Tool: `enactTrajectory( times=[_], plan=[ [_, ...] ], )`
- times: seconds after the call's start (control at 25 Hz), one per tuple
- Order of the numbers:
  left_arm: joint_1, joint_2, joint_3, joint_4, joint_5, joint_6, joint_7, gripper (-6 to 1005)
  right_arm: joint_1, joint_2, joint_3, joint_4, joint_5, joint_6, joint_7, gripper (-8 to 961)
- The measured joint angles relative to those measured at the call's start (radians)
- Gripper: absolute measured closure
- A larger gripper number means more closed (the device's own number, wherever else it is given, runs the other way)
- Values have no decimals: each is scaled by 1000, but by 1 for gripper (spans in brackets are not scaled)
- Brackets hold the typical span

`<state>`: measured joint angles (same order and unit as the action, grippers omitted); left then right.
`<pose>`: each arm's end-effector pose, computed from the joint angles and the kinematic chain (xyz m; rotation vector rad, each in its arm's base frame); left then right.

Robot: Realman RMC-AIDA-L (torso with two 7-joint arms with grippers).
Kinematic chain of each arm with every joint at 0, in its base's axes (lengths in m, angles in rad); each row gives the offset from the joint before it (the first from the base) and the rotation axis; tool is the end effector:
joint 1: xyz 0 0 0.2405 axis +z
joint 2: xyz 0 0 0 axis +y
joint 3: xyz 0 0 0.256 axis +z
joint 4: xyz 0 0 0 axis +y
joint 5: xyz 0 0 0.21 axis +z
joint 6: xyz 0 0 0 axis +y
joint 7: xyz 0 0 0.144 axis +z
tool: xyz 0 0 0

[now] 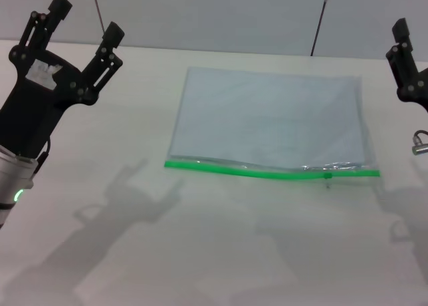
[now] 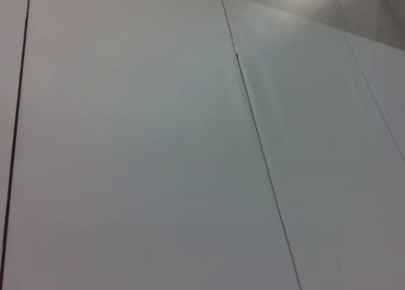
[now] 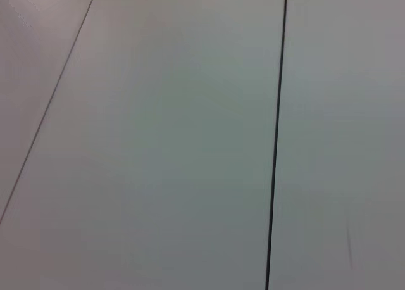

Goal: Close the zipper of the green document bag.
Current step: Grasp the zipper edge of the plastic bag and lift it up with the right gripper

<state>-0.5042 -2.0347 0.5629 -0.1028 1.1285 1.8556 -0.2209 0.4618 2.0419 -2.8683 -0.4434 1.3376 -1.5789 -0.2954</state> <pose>-0.2632 0.2911 0.0195 -1.6820 -0.0236 -1.2045 0.2374 0.3049 -0.0238 -1.5310 0.0569 0.9122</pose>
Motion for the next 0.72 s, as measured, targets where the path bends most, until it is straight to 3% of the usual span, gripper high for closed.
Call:
enactTrajectory(
  times=[0.32, 0.72],
  plan=[
    [5, 3, -12, 3, -6, -8, 7, 168, 1, 0, -5, 10, 0, 61, -169, 268],
    [7, 4, -14, 7, -32, -38, 9, 169, -43, 4, -1, 31, 59, 267, -704, 270]
  ],
)
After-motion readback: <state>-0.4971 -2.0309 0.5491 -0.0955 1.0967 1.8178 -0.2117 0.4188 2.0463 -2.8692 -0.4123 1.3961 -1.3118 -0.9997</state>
